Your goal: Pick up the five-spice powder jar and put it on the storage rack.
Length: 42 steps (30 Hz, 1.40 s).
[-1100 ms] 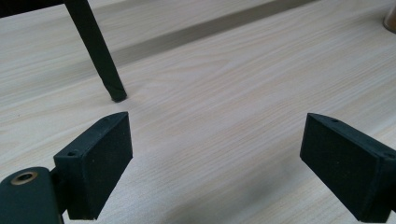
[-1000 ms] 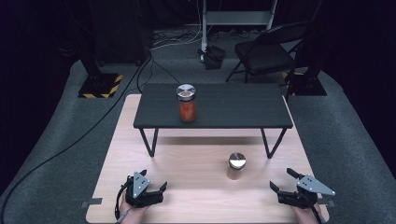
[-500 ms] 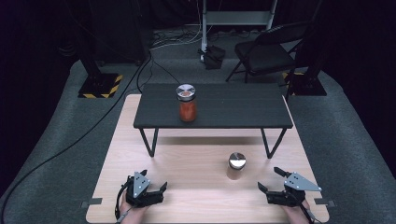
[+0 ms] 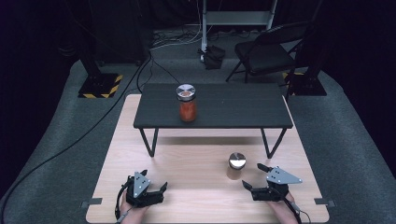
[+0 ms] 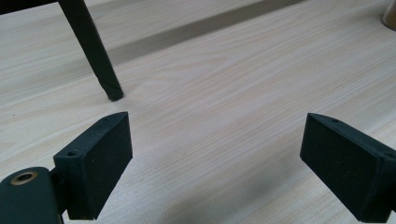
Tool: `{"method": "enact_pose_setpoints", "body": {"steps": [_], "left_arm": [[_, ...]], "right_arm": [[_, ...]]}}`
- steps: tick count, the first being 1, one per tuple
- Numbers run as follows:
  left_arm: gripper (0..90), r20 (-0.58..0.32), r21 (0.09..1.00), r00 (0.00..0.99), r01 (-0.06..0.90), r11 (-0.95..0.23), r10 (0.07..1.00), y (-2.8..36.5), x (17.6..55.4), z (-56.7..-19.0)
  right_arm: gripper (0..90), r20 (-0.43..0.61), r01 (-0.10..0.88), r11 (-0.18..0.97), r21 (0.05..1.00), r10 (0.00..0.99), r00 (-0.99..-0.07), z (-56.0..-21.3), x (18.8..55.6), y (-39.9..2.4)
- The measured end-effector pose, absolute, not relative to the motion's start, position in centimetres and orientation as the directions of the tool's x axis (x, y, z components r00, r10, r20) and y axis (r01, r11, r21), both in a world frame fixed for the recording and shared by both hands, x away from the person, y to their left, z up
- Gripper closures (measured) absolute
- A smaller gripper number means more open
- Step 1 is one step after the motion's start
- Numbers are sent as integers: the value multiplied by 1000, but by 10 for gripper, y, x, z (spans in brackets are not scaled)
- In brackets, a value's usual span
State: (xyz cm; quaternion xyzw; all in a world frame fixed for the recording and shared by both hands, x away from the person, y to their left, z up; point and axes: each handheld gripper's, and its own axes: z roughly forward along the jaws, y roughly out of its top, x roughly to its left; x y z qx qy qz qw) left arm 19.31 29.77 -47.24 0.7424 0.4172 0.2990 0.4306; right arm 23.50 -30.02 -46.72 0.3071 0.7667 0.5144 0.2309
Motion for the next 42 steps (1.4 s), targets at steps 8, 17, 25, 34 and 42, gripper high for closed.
{"method": "enact_pose_setpoints", "body": {"steps": [8,17,25,34,42], "left_arm": [[90,86,888,477,361,-284,875,298,193,-472],[89,85,888,479,362,-285,874,298,194,-472],[89,81,889,479,362,-281,874,298,194,-472],[90,78,889,479,364,-279,874,299,194,-472],[90,80,889,479,363,-280,874,298,194,-472]], "right_arm": [[93,-35,242,302,922,688,-725,-462,251,-286],[96,-26,264,313,912,688,-725,-462,265,-274],[119,-9,287,306,908,698,-717,-464,273,-267],[172,-22,297,330,896,701,-713,-462,282,-255],[298,-19,296,336,894,689,-724,-459,286,-253]]}}
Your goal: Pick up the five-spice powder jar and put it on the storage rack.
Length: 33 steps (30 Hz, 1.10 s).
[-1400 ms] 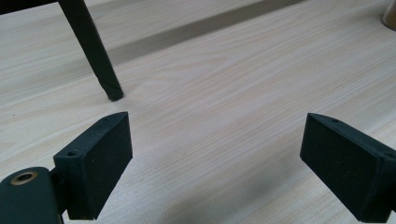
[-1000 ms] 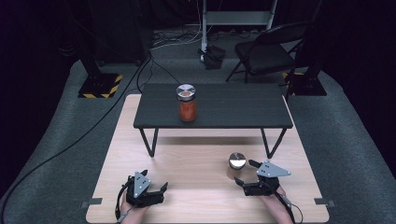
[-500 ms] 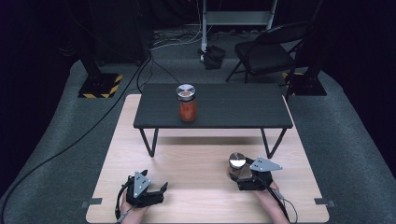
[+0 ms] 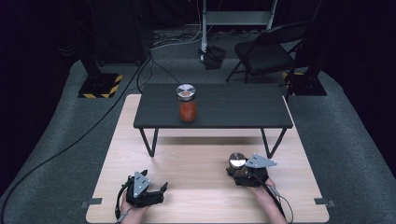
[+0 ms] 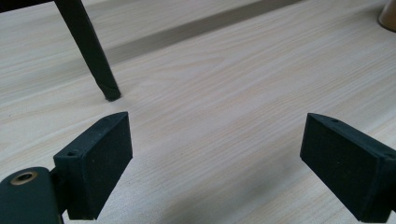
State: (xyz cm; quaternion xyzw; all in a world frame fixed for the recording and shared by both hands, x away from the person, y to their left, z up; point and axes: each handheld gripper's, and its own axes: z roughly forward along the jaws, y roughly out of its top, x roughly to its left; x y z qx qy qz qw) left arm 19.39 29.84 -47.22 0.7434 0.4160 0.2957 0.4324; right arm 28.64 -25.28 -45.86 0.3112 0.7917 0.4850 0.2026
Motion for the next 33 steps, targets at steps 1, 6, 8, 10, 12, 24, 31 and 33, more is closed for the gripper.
{"method": "enact_pose_setpoints", "body": {"steps": [1,6,8,10,12,24,31,33], "left_arm": [[90,80,889,479,363,-280,874,298,194,-472],[90,78,888,480,365,-279,874,299,194,-472],[90,77,889,480,365,-278,874,299,194,-472],[89,77,888,480,365,-279,874,299,194,-472],[90,78,888,479,365,-279,874,298,194,-472],[90,81,886,481,366,-284,873,298,195,-472],[89,81,887,481,365,-284,873,298,195,-472],[89,80,887,481,365,-282,873,298,195,-472]], "right_arm": [[299,-22,295,338,894,690,-724,-458,286,-252],[301,-22,303,343,889,693,-721,-456,286,-251],[301,-21,312,349,884,695,-718,-453,285,-250],[301,-19,318,352,880,695,-719,-450,285,-250],[301,-19,317,354,880,693,-721,-448,285,-252],[302,-30,300,363,882,679,-734,-421,275,-262],[302,-33,294,358,886,681,-731,-401,271,-267],[302,-32,302,366,880,682,-731,-393,270,-268]]}}
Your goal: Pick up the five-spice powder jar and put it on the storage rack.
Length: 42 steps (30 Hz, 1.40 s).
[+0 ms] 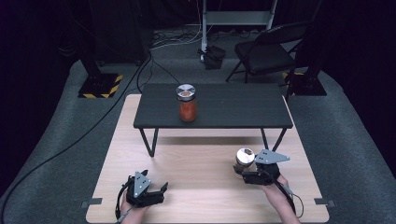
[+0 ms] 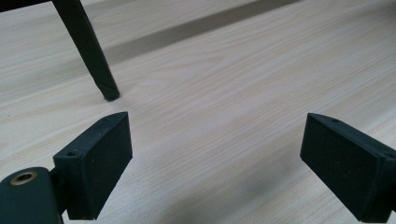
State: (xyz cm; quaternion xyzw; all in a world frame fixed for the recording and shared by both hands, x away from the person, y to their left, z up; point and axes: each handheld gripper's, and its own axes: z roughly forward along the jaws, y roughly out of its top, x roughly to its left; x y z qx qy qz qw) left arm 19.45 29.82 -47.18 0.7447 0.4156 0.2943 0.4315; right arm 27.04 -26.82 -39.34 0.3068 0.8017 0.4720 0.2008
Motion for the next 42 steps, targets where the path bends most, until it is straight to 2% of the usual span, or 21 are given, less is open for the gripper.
{"method": "enact_pose_setpoints", "body": {"steps": [9,29,42], "left_arm": [[89,79,887,482,366,-282,873,298,195,-472],[89,78,886,482,367,-282,873,298,195,-472],[88,79,887,482,365,-282,873,298,194,-472]], "right_arm": [[302,-26,314,369,875,683,-730,-363,269,-273],[302,-51,266,341,902,694,-718,-299,265,-278],[302,-80,231,333,914,708,-702,-266,275,-277]]}}
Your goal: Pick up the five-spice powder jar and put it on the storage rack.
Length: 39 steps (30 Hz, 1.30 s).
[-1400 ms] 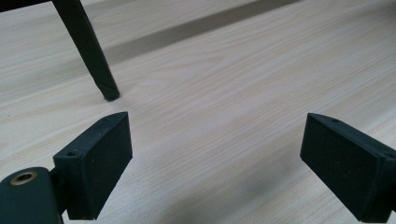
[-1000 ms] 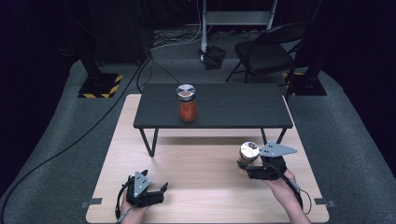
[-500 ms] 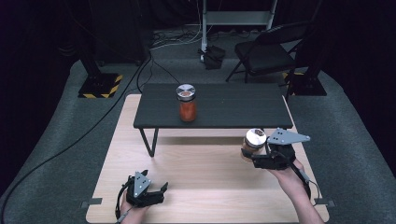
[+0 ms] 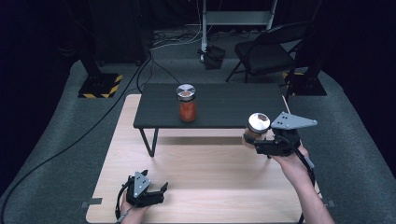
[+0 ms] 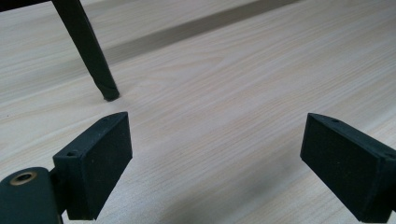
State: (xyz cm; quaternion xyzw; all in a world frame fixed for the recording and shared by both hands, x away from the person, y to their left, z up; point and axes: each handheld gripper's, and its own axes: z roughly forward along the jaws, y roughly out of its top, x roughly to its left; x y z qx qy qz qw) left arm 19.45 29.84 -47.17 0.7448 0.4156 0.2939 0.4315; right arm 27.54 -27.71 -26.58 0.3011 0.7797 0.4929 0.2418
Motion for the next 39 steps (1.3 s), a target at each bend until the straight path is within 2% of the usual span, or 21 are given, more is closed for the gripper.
{"method": "enact_pose_setpoints", "body": {"steps": [10,31,39], "left_arm": [[88,79,886,484,367,-284,872,298,195,-471],[88,72,886,488,369,-281,870,300,196,-471],[88,73,886,489,369,-282,869,300,196,-471]], "right_arm": [[302,-69,228,292,929,741,-668,-250,288,-274],[302,-56,288,262,921,821,-568,-252,326,-241],[297,-50,301,264,917,822,-567,-251,335,-239]]}}
